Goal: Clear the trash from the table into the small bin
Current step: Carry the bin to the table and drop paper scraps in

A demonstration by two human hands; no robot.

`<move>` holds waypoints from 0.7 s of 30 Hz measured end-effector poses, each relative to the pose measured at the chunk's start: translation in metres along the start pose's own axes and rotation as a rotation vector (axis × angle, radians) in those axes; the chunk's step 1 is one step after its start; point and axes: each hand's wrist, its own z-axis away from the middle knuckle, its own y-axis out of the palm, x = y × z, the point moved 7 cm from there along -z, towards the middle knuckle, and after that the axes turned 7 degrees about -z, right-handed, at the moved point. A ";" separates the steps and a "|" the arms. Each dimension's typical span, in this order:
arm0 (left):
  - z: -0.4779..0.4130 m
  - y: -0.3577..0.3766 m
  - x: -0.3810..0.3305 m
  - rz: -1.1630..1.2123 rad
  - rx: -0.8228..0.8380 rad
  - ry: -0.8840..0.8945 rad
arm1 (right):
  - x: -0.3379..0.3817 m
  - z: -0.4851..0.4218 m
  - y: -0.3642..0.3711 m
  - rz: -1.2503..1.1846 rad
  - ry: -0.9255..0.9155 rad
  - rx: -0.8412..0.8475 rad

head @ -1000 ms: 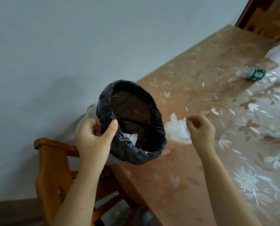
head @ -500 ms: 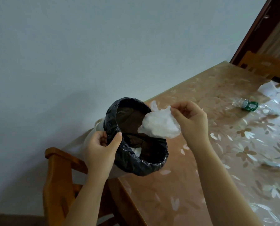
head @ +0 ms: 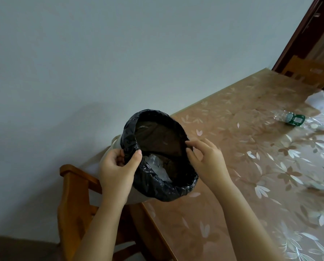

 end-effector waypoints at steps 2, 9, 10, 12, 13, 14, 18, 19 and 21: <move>0.004 -0.001 -0.002 -0.001 0.013 0.008 | -0.007 0.012 -0.005 0.124 -0.033 -0.034; 0.033 0.003 -0.008 -0.083 0.019 0.101 | -0.033 0.058 -0.022 0.262 0.024 0.001; 0.037 0.004 -0.008 -0.085 0.028 0.106 | -0.033 0.065 -0.029 0.268 0.021 -0.022; 0.046 0.005 -0.004 -0.064 0.062 0.083 | -0.034 0.080 -0.042 0.292 0.032 -0.069; 0.050 0.005 -0.003 -0.046 0.085 0.069 | -0.034 0.089 -0.048 0.311 0.040 -0.088; 0.055 0.006 -0.003 -0.033 0.108 0.063 | -0.034 0.098 -0.053 0.329 0.052 -0.105; 0.080 0.009 -0.015 -0.043 0.209 0.129 | -0.027 0.150 -0.071 0.371 0.134 -0.198; 0.087 0.009 -0.018 -0.043 0.242 0.151 | -0.024 0.165 -0.074 0.383 0.156 -0.226; 0.104 0.008 -0.020 -0.019 0.316 0.168 | -0.017 0.197 -0.081 0.407 0.201 -0.258</move>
